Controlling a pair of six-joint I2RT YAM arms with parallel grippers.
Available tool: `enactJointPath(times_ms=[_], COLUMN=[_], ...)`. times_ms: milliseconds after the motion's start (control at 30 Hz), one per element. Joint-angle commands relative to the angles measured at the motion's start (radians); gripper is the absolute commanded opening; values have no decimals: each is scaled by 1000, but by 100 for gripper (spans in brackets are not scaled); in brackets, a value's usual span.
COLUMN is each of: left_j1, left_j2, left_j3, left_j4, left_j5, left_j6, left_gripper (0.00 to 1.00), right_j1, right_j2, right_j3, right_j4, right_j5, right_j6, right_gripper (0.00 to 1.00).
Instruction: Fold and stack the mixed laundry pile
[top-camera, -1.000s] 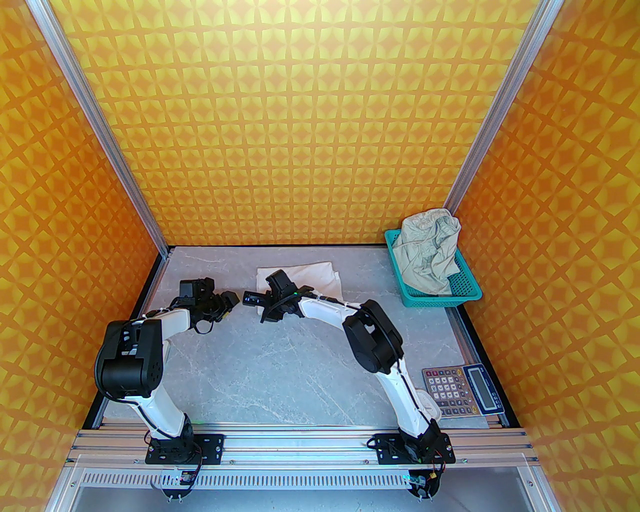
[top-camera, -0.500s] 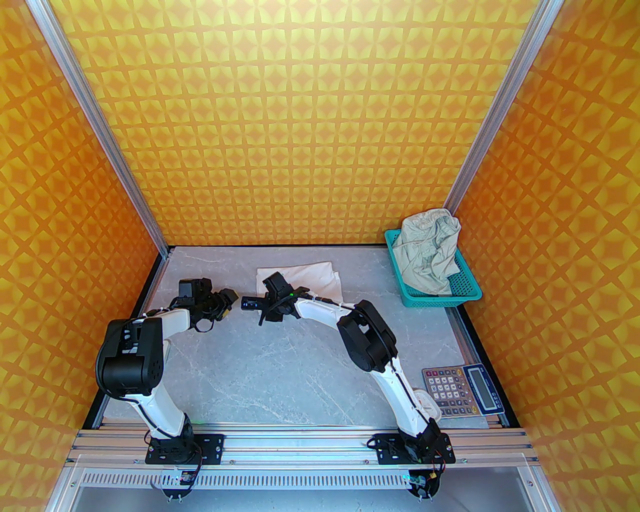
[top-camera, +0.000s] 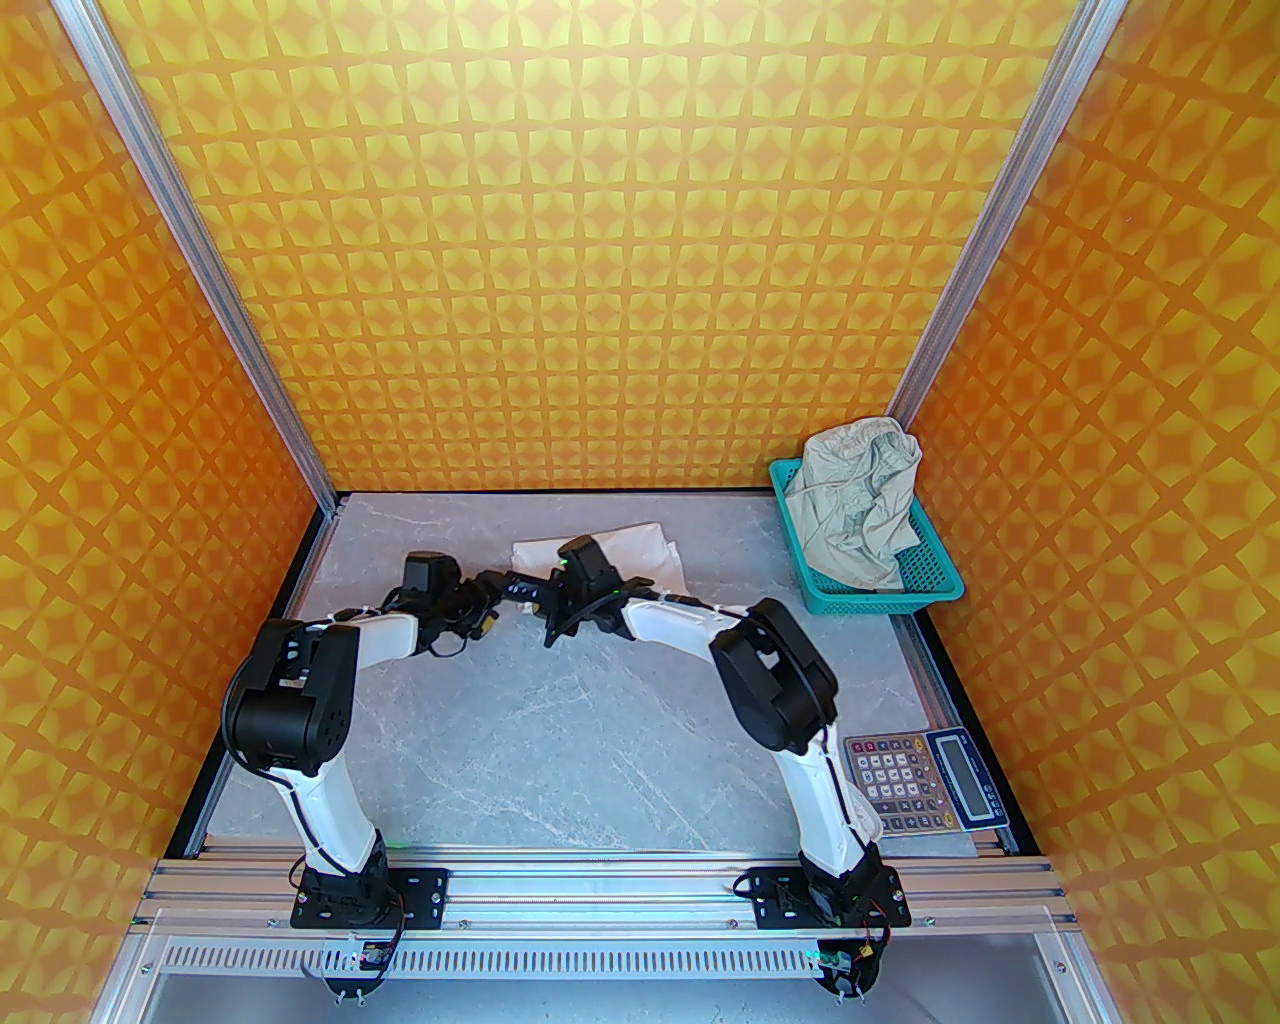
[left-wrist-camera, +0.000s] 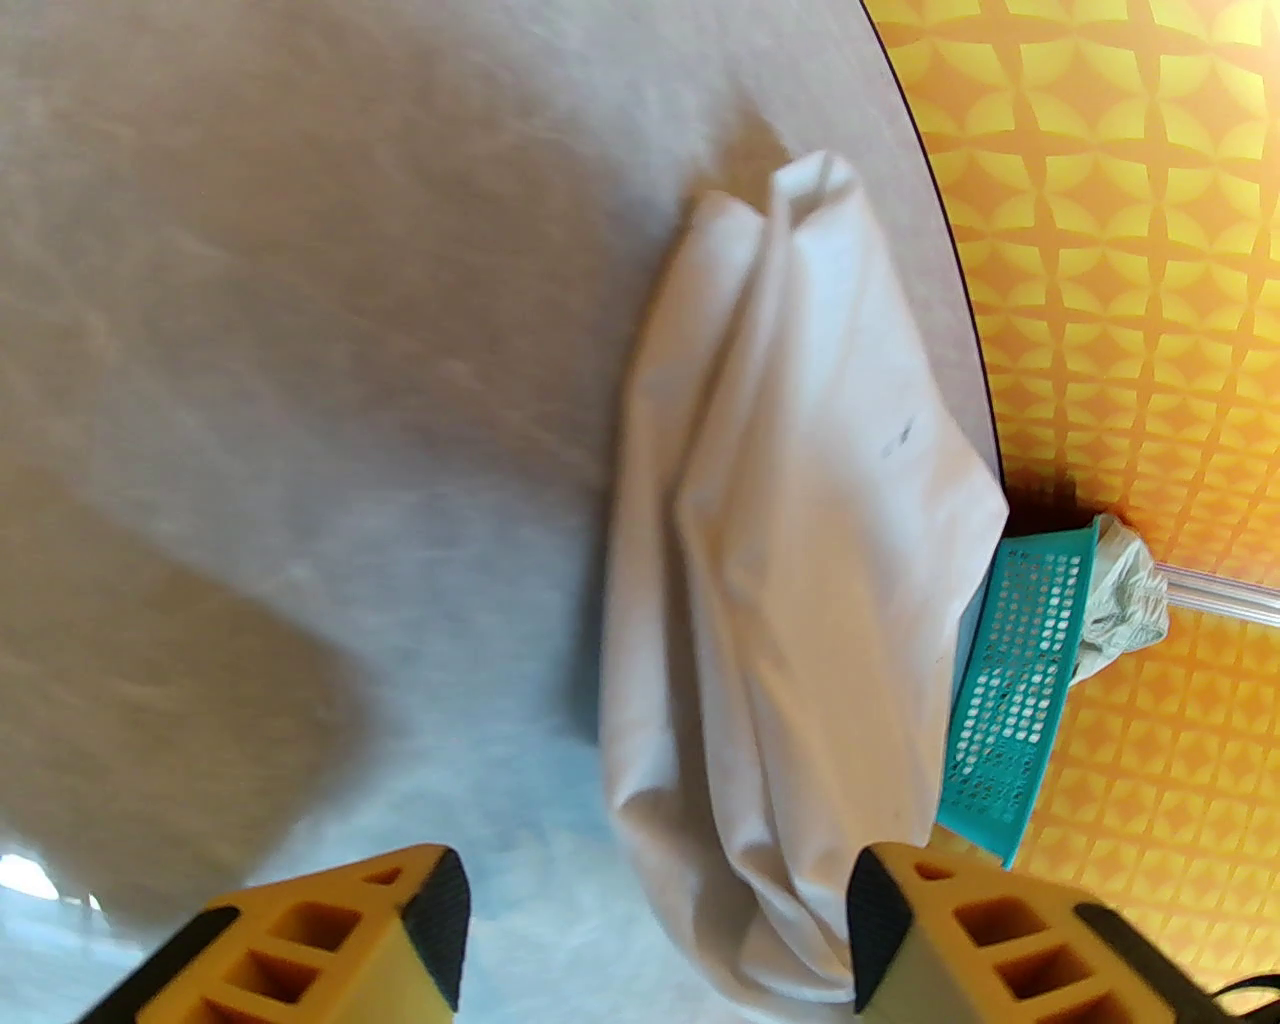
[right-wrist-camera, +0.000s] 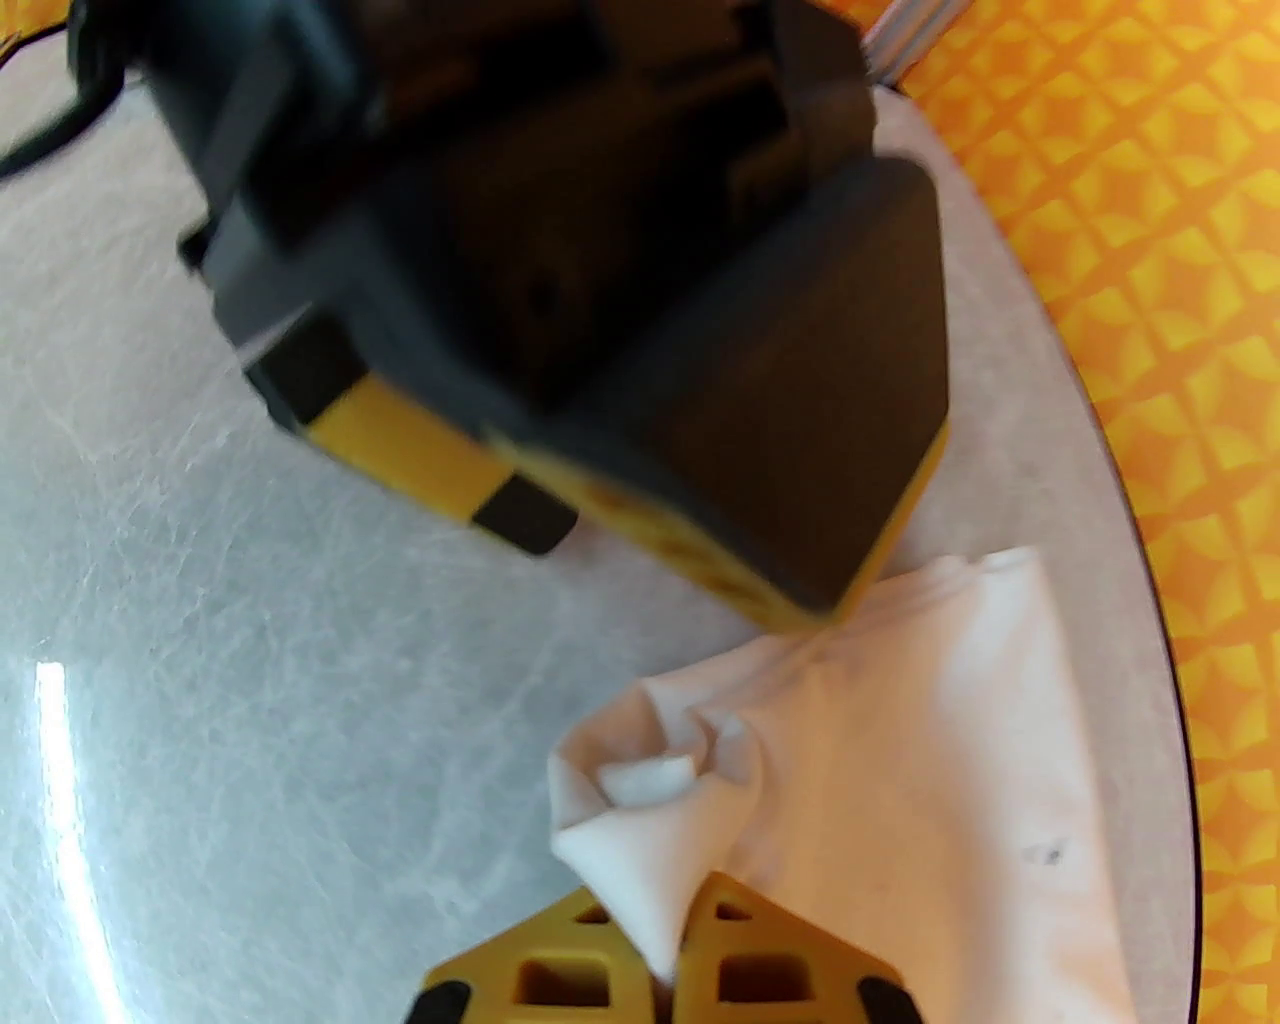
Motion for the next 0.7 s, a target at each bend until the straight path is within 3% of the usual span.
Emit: enactJointPath(times_ms=[0,533,667], left_j1=[-18,-99,-112], left_j2=[44,151,170], left_j3=[51,149,185], left_j4=[14,9,15], left_j5=[-63,-120,-120], left_j6=[-73,-222,-234], left_gripper=[71,73,66], right_j1=[-1,-25,-32], right_j2=[-40,-112,-127], right_j3=[-32,-132,-159], right_j4=[62,201,236], right_j5=[-43,-55,-53], right_j6=[28,74,85], right_gripper=[0,0,0])
